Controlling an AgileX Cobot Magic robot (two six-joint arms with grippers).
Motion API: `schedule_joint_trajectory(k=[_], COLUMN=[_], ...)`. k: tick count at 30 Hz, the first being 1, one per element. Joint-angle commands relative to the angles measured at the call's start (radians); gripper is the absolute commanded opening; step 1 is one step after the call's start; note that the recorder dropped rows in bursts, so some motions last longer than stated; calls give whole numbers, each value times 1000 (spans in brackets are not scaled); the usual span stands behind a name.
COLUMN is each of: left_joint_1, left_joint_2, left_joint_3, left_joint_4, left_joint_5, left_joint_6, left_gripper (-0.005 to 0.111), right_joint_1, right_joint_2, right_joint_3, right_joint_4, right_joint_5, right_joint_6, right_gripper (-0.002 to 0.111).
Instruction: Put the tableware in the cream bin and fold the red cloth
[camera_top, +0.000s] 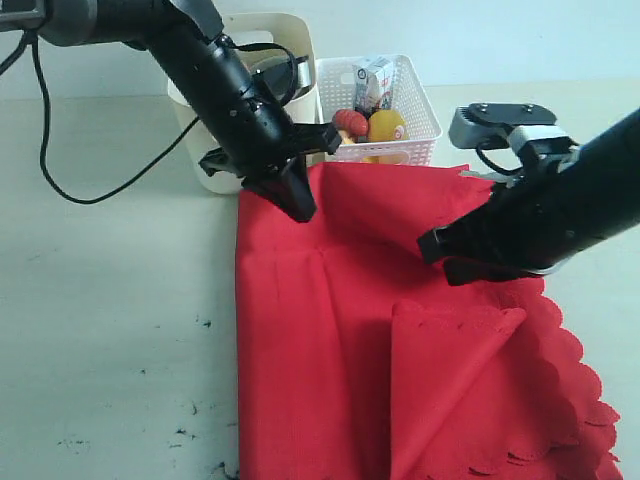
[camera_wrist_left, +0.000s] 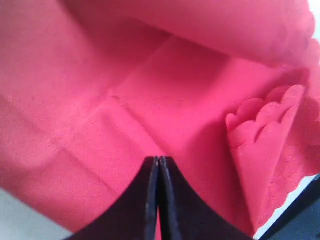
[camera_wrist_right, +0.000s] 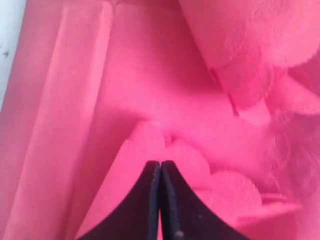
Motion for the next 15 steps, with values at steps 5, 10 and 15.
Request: schedule_joint_trajectory(k=[5, 10, 15], left_joint_1=[-8, -54, -130], left_joint_2=[-76, -88, -88], left_joint_3=[135, 176, 202], left_joint_4=[62, 62, 66], left_joint_5=[7, 7, -16], left_joint_6=[-14, -9, -7], left_gripper=[2, 2, 2], right_joint_1=[1, 1, 1], right_joint_2=[233, 330, 380], right_joint_3=[-127, -178, -227], right_joint_4=[13, 13, -77], right_joint_5=[-33, -75, -131], right_joint_6=[-13, -13, 34], right_gripper=[0, 0, 0])
